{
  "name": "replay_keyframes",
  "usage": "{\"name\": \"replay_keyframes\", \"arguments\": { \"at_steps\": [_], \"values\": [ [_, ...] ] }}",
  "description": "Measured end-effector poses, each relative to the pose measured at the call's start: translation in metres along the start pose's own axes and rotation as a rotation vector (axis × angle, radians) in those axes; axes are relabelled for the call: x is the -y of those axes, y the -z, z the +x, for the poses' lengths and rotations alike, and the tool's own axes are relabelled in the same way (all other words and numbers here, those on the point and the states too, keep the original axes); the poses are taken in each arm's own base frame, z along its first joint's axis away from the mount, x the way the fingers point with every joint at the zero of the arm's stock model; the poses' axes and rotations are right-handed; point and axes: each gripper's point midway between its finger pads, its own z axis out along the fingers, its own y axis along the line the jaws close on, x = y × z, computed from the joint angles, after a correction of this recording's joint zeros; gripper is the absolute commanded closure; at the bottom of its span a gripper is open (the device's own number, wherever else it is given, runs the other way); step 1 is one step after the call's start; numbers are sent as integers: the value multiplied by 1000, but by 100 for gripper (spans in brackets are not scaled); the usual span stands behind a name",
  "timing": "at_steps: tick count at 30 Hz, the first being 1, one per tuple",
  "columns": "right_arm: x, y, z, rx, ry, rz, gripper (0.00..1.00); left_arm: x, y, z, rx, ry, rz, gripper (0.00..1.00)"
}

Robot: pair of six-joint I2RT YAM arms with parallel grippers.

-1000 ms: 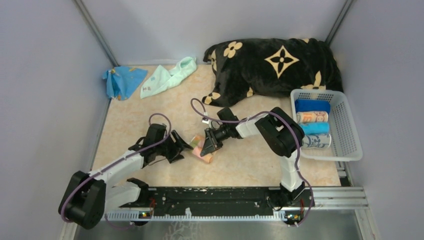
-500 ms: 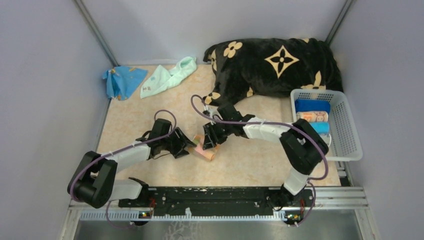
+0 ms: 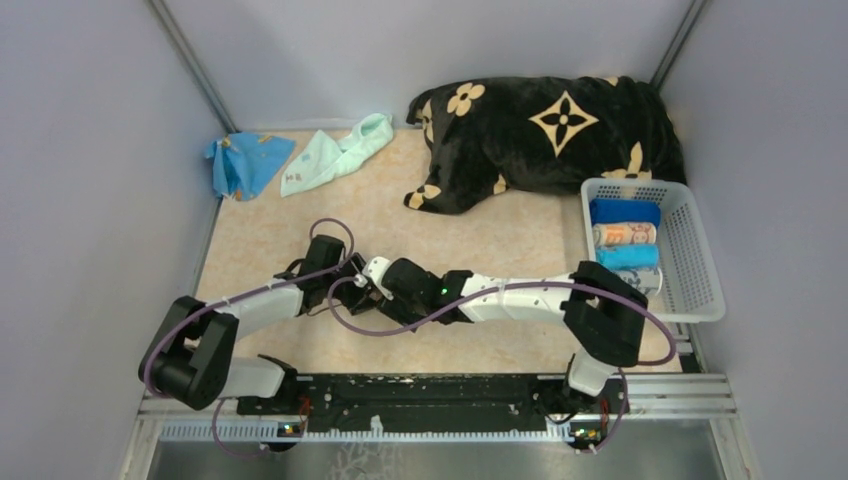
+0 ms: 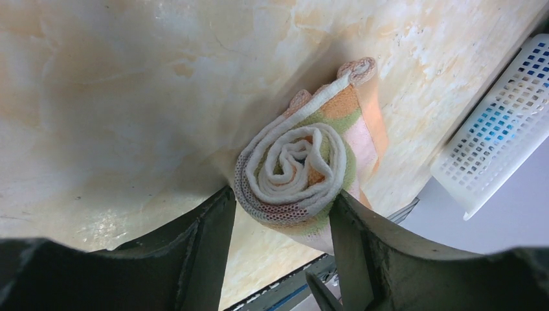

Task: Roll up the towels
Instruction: Roll the towel at the center of the board.

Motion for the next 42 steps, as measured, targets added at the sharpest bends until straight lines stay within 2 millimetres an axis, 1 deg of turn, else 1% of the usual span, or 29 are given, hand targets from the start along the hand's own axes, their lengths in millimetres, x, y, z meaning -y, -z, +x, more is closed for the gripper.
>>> {"name": "replay_keyframes", "arguments": {
  "at_steps": [2, 4, 7, 9, 11, 13, 17, 21, 22, 26, 29, 33, 36, 38, 40, 42],
  "values": [
    [1, -8, 4, -21, 43, 33, 43, 0, 0, 0, 0, 1, 0, 37],
    [5, -20, 13, -57, 78, 59, 45, 0, 0, 0, -1, 2, 0, 36],
    [8, -32, 23, -94, 121, 77, 49, 2, -1, -2, 1, 1, 2, 32],
    [9, -36, 24, -102, 140, 86, 56, 3, -1, -2, 2, 2, 4, 28],
    [10, -37, 24, -106, 149, 85, 68, 6, -1, -3, 3, 2, 8, 25],
    [12, -39, 23, -112, 136, 63, 76, 7, 1, -3, 8, -6, 11, 22],
    [13, -42, 16, -102, 50, -56, 85, 2, 10, -6, 50, -21, -3, 19],
    [13, -42, 12, -78, -108, -252, 84, -6, 23, -6, 94, -29, -15, 17],
    [12, -42, 12, -71, -148, -302, 83, -7, 26, -5, 100, -30, -14, 17],
    [13, -42, 9, -48, -327, -490, 83, -11, 30, -2, 106, -33, -3, 19],
    [10, -44, 6, -32, -455, -638, 83, -14, 28, 3, 87, -25, -1, 22],
    [7, -45, 7, -26, -606, -819, 83, -9, 22, 5, 62, -21, 27, 24],
    [5, -44, 8, -31, -674, -913, 81, -5, 17, 5, 50, -20, 44, 29],
    [5, -44, 9, -35, -705, -951, 80, -2, 13, 4, 40, -17, 51, 35],
    [7, -44, 9, -37, -726, -963, 75, 0, 8, 2, 31, -11, 51, 38],
    [8, -45, 10, -40, -736, -955, 66, 2, 4, 2, 22, -2, 51, 42]
  ]
}}
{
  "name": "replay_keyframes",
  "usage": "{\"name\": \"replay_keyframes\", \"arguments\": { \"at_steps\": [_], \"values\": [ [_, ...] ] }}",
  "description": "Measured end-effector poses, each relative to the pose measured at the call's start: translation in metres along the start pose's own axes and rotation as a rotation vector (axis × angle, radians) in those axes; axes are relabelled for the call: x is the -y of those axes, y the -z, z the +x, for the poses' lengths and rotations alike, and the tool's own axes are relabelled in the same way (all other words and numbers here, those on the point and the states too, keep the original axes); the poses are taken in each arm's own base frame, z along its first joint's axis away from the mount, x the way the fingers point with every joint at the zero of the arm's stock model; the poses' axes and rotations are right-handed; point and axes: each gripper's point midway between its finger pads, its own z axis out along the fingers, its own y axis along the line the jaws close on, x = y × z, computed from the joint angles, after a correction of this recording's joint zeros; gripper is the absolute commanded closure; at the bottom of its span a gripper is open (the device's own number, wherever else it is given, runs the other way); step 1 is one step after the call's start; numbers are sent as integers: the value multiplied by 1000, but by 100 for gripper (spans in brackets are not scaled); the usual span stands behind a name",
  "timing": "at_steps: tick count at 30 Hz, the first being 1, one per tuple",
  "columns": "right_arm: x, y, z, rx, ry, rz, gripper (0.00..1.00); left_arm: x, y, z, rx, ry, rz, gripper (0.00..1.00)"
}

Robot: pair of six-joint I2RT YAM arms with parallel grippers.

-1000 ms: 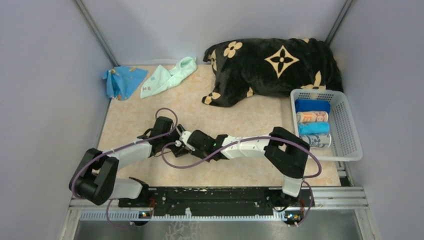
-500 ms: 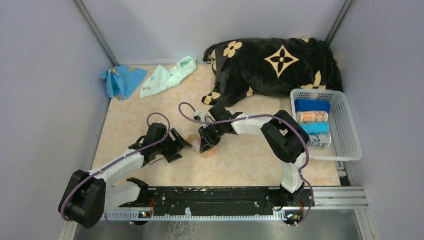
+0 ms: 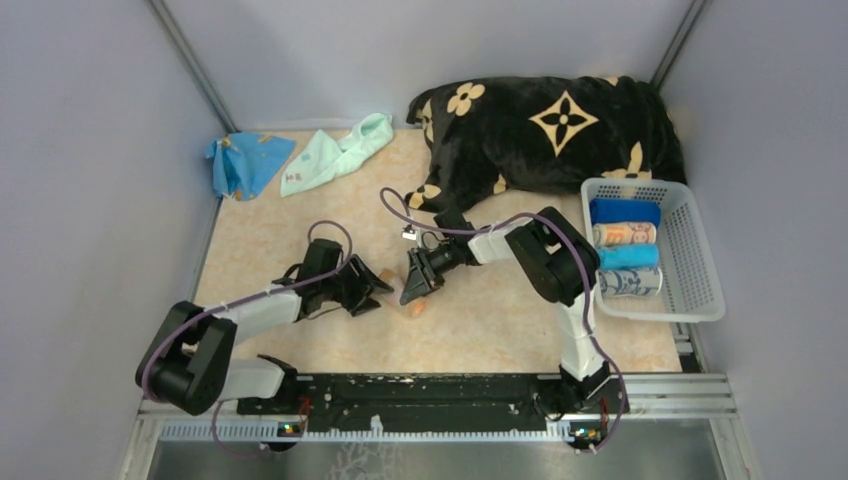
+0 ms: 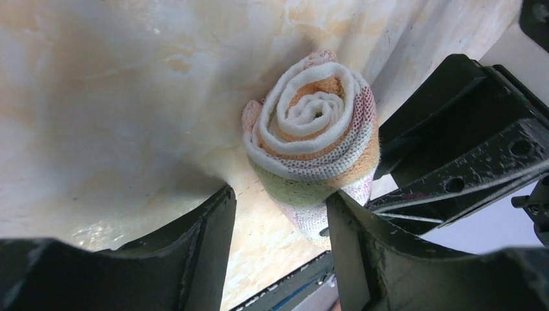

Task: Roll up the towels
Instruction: Roll the towel at the center of the board.

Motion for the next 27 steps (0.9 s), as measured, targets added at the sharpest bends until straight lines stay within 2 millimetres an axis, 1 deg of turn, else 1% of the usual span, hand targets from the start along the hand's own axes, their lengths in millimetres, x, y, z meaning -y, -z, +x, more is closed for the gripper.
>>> {"name": "replay_keyframes", "arguments": {
  "at_steps": [2, 4, 6, 7, 9, 12, 15, 19, 22, 26, 27],
  "values": [
    [1, 2, -1, 12, -1, 29, 58, 1, -4, 0, -11, 10, -2, 44],
    [3, 6, -2, 38, 14, 99, 53, 3, -8, -1, -20, 18, 2, 46],
    [2, 12, -1, 63, 36, 173, 44, 5, -11, -1, -28, 25, 7, 46],
    [2, 16, -2, 76, 56, 226, 41, 5, -12, -1, -31, 27, 10, 46],
    [1, 23, -2, 93, 92, 317, 38, 7, -15, 0, -40, 28, 15, 46],
    [-1, 29, -3, 100, 188, 469, 36, 8, -16, 0, -46, 28, 19, 46],
    [-1, 26, -1, 74, 260, 570, 32, 9, -16, 0, -47, 28, 20, 46],
    [0, 24, -8, 48, 345, 697, 31, 9, -16, 0, -46, 28, 20, 46],
    [4, 20, -21, 44, 389, 750, 31, 9, -16, -1, -45, 27, 20, 47],
    [17, 12, -20, -3, 402, 790, 33, 8, -16, 0, -45, 26, 19, 47],
    [16, 10, -22, -10, 412, 795, 34, 8, -16, 0, -45, 27, 19, 47]
  ]
}}
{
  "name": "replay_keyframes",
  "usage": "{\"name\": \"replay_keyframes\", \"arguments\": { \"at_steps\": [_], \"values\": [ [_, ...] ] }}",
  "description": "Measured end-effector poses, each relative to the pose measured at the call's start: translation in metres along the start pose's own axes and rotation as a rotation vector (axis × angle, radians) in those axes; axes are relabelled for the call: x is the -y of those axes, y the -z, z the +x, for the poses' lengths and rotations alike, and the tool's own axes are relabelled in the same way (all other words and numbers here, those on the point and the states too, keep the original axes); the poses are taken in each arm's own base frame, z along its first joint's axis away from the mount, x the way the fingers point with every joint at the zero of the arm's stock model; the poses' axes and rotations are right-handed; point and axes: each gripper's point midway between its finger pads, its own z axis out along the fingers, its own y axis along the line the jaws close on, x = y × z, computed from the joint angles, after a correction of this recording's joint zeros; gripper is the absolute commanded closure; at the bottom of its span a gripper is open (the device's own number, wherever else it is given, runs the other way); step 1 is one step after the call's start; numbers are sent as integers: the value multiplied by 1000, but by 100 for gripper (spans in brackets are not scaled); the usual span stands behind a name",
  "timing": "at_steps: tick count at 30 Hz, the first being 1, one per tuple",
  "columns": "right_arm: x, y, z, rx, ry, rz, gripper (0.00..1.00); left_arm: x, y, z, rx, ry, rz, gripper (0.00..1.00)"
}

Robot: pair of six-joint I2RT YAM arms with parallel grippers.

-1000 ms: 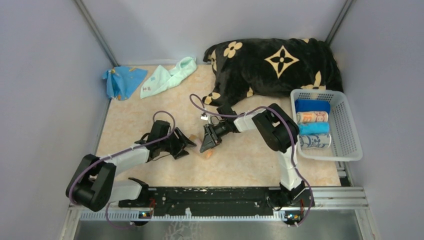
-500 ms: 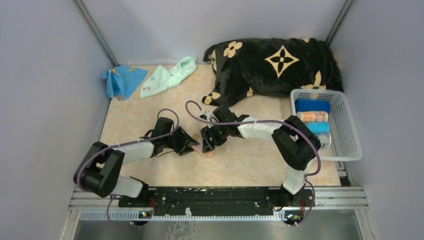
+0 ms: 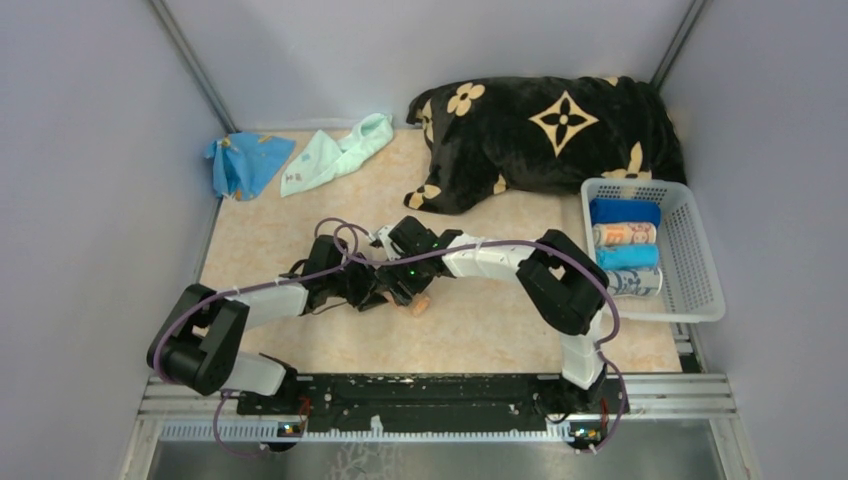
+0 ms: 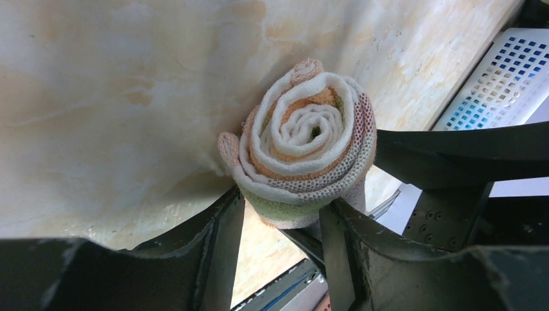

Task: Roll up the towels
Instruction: Roll the towel at the center of the board, then pick up the towel at the center of the board.

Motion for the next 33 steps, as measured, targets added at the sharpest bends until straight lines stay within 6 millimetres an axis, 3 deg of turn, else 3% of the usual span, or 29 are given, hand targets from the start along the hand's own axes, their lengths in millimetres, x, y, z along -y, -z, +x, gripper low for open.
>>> {"name": "replay_keyframes", "arguments": {
  "at_steps": [10, 20, 25, 28, 33],
  "values": [
    [-4, -5, 3, -61, 64, 16, 39, -2, 0, 0, -6, 4, -3, 47],
    [-7, -5, 5, -83, 98, -5, 33, -1, -1, 0, -12, 7, 5, 47],
    [-9, -6, 6, -91, 116, -2, 35, -2, 0, 1, -9, 7, 15, 47],
    [-8, -8, 9, -100, 129, 31, 41, -4, 0, 1, -5, 16, 22, 47],
    [-9, -12, 13, -110, 146, 68, 67, -5, 1, 0, 4, 37, 33, 43]
  ]
}}
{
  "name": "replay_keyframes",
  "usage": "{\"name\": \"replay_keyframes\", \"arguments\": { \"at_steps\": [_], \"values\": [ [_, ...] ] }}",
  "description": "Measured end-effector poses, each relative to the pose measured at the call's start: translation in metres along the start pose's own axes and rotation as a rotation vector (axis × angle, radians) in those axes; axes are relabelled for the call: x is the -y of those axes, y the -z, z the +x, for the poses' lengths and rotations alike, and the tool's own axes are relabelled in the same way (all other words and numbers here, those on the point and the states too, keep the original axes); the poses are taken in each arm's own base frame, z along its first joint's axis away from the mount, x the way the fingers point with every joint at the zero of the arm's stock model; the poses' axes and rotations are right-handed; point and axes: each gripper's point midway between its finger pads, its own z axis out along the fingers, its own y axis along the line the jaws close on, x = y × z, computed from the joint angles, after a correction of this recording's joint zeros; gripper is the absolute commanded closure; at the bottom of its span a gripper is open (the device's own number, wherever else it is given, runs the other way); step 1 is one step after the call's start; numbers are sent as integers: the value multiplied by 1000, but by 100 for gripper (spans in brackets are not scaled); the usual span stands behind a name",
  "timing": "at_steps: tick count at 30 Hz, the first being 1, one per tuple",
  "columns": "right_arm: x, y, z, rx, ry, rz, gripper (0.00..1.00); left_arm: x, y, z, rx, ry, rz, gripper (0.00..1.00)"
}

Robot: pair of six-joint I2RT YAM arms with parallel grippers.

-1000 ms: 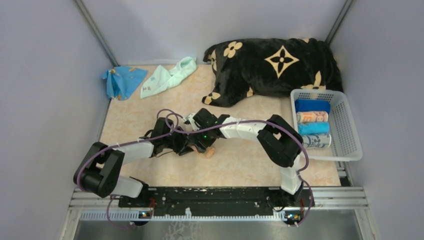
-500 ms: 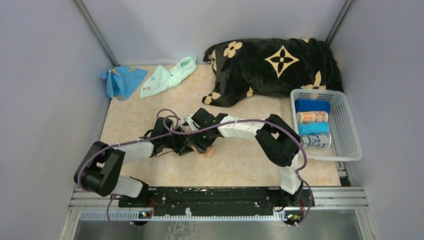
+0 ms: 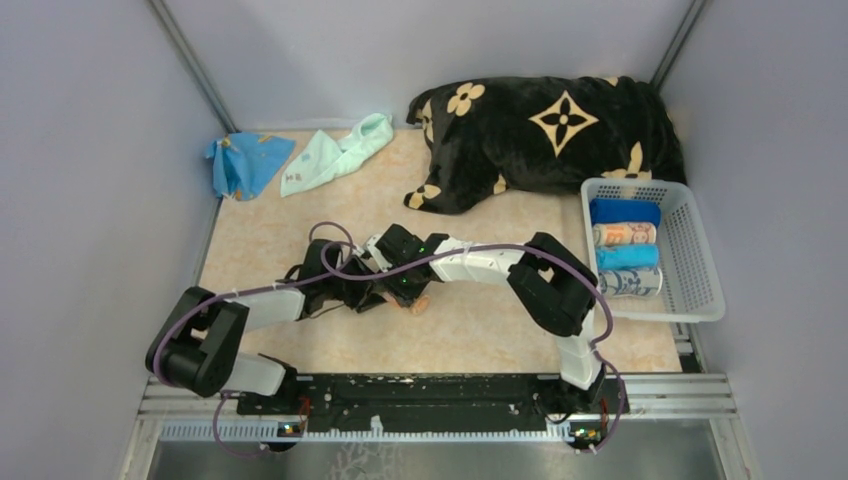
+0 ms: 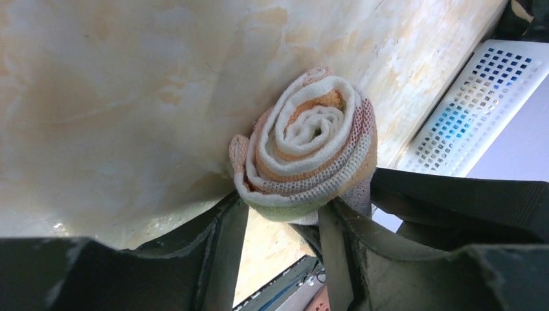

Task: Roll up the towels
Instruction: Pick up the towel at the center of the board, then place the towel in the bin.

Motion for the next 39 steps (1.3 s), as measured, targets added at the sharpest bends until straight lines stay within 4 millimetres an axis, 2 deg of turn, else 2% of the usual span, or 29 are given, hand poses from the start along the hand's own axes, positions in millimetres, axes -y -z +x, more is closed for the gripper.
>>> {"name": "replay_keyframes", "arguments": {
  "at_steps": [4, 7, 12, 16, 20, 23, 25, 28, 31, 35, 39],
  "values": [
    [1, 2, -2, 20, -20, 21, 87, 4, 4, -2, 26, -10, 8, 35],
    [2, 5, -3, 46, -31, 25, 90, 3, 13, -6, 73, -28, -16, 30],
    [8, 8, 1, 103, -84, -4, 93, -7, 32, -18, 182, -47, -83, 28],
    [19, 20, 22, 95, -180, -34, 96, -15, 48, -30, 256, -49, -132, 26],
    [46, 43, 53, 59, -334, 5, 95, -12, 66, -43, 312, -75, -186, 23],
    [74, 75, 72, 57, -488, 68, 96, 12, 91, -62, 391, -141, -185, 20],
    [93, 98, 73, 101, -578, 110, 100, 37, 111, -77, 458, -205, -164, 16],
    [127, 138, 75, 200, -722, 193, 100, 73, 141, -98, 551, -301, -137, 13],
    [156, 178, 87, 288, -870, 287, 100, 101, 168, -116, 637, -397, -126, 11],
    [186, 225, 119, 352, -1067, 444, 100, 115, 189, -132, 711, -524, -164, 11],
    [204, 273, 158, 397, -1262, 655, 100, 107, 192, -139, 735, -619, -223, 11]
  ]
}}
